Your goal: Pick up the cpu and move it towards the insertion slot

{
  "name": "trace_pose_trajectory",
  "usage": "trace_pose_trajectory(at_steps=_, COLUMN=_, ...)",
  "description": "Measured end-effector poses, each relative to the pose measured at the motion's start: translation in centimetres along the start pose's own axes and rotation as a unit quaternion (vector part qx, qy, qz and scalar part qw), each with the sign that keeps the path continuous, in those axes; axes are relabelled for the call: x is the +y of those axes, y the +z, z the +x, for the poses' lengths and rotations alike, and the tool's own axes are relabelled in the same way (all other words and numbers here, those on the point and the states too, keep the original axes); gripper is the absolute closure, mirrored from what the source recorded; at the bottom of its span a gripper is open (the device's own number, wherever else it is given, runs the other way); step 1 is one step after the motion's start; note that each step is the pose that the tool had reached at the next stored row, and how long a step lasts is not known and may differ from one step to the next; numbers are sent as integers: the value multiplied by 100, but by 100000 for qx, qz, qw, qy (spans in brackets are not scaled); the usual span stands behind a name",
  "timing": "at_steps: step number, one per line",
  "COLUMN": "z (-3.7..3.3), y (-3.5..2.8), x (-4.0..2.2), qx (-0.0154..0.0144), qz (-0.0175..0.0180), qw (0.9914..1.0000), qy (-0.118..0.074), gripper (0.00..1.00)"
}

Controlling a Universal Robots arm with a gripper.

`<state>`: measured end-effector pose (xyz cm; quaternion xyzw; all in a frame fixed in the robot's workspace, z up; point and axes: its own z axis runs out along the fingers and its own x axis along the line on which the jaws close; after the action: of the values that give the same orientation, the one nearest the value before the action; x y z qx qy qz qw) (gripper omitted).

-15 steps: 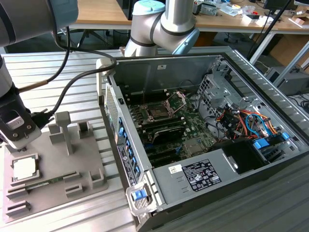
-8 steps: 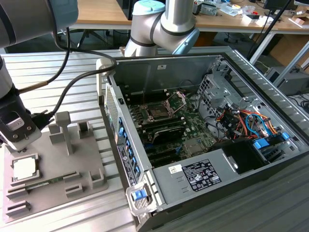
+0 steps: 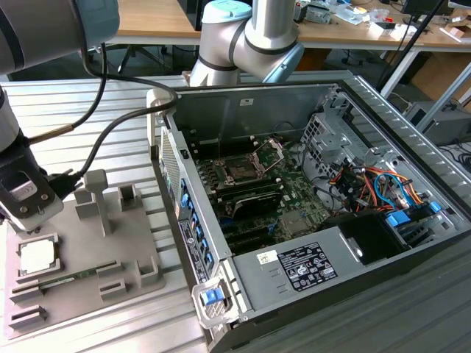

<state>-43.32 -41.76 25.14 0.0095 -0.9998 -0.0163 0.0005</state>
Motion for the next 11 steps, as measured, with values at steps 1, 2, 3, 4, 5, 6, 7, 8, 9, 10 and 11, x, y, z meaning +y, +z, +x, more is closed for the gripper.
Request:
trace_pose_trajectory(at_steps=1, z=0, y=1, x=-2, qx=0, qz=6, qw=100000, qy=-1, gripper=89)
trace_pose_trajectory(at_steps=2, z=0, y=3, x=-4, qx=-3, qz=12, qw=100000, qy=0, gripper=89)
trace_pose_trajectory(at_steps=3, z=0, y=4, x=-7, qx=0, qz=22, qw=100000, qy=1, gripper=89)
trace_pose_trajectory(at_steps=4, z=0, y=5, x=-9, qx=0, qz=29, qw=100000, qy=2, gripper=89)
trace_pose_trajectory(at_steps=5, z=0, y=6, x=-11, qx=-2, qz=35, qw=100000, qy=0, gripper=89)
trace_pose_trajectory(at_steps=6, z=0, y=9, x=-15, qx=-1, qz=47, qw=100000, qy=0, gripper=89)
trace_pose_trajectory(at_steps=7, z=0, y=11, x=-18, qx=1, qz=57, qw=100000, qy=-2, gripper=89)
trace_pose_trajectory(at_steps=8, z=0, y=12, x=-20, qx=2, qz=62, qw=100000, qy=1, gripper=89)
trace_pose_trajectory(at_steps=9, z=0, y=13, x=-22, qx=0, qz=68, qw=100000, qy=1, gripper=89)
trace_pose_trajectory(at_steps=10, z=0, y=15, x=-25, qx=0, qz=77, qw=100000, qy=-3, gripper=89)
trace_pose_trajectory(at_steps=11, z=0, y=16, x=-27, qx=4, qz=82, qw=100000, qy=-1, gripper=89)
